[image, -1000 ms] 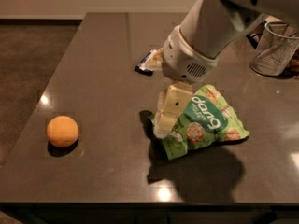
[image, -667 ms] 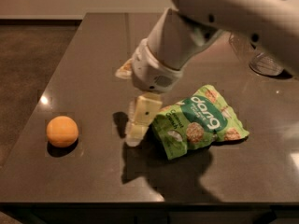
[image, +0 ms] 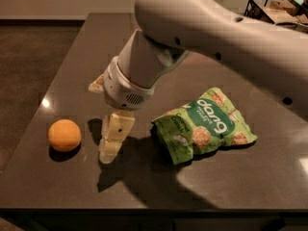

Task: Pick orange

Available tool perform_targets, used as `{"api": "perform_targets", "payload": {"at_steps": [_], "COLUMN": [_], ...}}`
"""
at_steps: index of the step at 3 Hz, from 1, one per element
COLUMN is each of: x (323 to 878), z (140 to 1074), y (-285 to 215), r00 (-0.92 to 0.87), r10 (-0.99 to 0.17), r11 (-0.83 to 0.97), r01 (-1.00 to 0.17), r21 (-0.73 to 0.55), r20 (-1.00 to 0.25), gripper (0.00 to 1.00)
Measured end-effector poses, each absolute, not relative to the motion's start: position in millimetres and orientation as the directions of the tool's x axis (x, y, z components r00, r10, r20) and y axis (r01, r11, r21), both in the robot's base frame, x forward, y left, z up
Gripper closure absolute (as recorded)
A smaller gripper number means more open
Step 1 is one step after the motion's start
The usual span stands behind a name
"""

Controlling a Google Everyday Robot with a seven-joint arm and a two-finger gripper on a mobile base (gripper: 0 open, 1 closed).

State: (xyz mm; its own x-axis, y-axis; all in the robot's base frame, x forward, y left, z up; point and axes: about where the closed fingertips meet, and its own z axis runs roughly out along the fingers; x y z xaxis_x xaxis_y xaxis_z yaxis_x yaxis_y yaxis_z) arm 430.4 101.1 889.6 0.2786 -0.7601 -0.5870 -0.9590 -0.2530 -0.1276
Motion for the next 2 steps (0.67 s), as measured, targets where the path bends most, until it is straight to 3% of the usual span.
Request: {"api": "perform_targets", "payload": {"at_steps": [2], "x": [409], "z": [870], "y": [151], "r00": [0.317], "r10": [-0.716], "r11": [-0.336], "r01": [-0.937], "r21": [-0.090], "r20": [-0.622], "gripper": [0.00]}}
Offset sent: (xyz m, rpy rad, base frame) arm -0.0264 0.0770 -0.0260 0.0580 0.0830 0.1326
